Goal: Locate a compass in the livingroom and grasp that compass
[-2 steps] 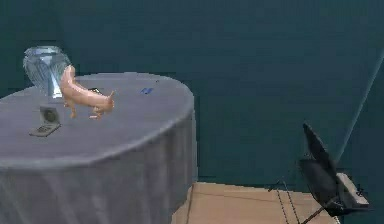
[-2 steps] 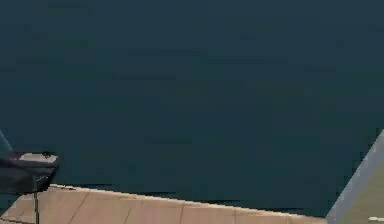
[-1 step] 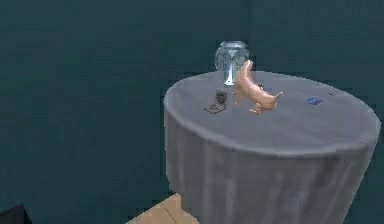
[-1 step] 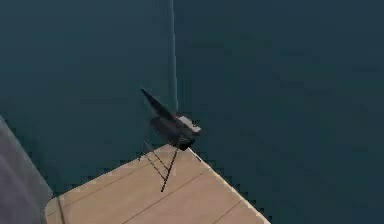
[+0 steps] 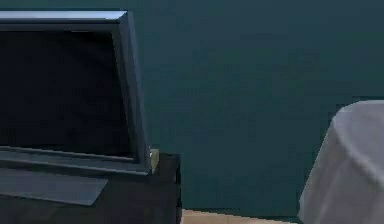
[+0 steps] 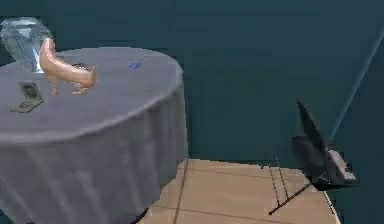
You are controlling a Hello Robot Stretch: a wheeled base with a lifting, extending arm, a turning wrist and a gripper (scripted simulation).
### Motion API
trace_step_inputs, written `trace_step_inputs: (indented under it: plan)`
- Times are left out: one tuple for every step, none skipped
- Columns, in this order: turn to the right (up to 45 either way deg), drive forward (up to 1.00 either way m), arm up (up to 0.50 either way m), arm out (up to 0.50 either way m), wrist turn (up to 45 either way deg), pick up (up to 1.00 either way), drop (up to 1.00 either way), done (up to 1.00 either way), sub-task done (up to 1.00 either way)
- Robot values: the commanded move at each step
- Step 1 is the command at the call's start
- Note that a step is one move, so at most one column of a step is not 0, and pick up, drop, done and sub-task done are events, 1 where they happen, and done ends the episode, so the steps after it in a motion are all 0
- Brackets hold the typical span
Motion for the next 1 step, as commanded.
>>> trace_step_inputs:
  plan:
    - [-33.0,0.0,0.0,0.0,0.0,0.0,0.0,0.0,0.0]
